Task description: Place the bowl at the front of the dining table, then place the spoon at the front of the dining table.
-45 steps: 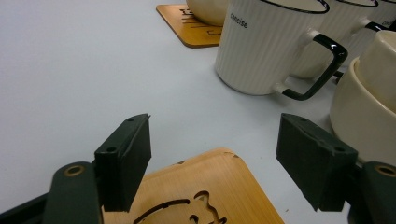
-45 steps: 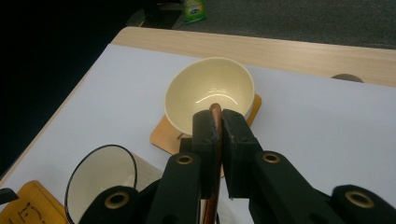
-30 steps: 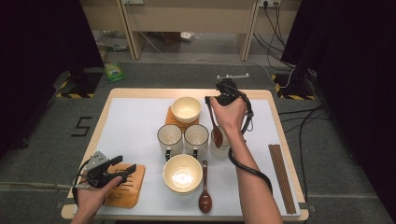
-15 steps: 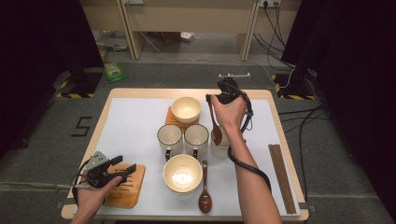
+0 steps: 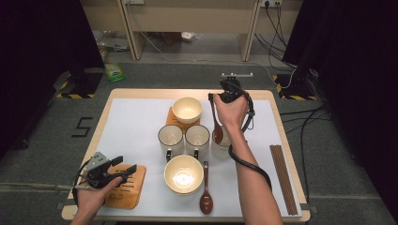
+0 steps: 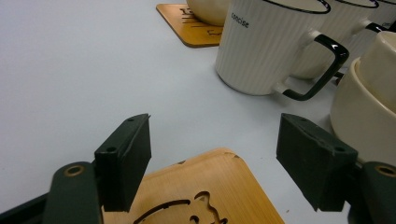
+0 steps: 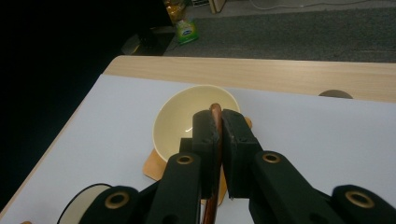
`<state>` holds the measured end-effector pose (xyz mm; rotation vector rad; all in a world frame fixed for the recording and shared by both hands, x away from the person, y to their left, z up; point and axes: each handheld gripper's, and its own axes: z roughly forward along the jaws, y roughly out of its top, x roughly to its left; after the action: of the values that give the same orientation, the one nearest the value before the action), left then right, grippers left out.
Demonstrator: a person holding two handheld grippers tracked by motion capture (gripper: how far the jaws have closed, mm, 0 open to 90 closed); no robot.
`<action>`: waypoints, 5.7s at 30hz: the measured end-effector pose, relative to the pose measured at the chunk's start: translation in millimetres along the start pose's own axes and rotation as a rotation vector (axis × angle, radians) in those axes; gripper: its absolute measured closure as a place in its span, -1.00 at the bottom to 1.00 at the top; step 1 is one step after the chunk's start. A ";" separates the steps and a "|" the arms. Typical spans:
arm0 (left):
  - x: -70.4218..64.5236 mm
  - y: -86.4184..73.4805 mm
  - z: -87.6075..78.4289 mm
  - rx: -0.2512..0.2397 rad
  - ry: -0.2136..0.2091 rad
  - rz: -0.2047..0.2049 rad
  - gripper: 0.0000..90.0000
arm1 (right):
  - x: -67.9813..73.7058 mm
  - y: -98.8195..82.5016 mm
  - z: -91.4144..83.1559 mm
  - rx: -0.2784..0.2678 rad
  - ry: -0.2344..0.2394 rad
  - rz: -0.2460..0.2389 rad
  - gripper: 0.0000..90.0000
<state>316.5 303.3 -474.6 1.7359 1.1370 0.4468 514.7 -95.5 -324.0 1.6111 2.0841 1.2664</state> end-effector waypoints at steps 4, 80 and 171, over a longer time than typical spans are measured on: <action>0.4 0.1 -0.3 0.003 0.001 0.000 -0.43 | 0.3 1.6 1.1 -0.007 0.002 0.006 0.88; 1.6 1.9 -2.5 -0.017 -0.003 -0.019 -0.43 | -12.7 30.8 16.0 -0.158 0.017 0.092 0.88; 5.1 0.0 -4.4 -0.016 -0.007 -0.024 -0.44 | -32.1 53.4 70.4 -0.189 -0.049 0.158 0.87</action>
<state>315.9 309.9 -473.5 1.7070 1.1451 0.4330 607.3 -87.4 -337.8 1.7290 1.7789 1.4107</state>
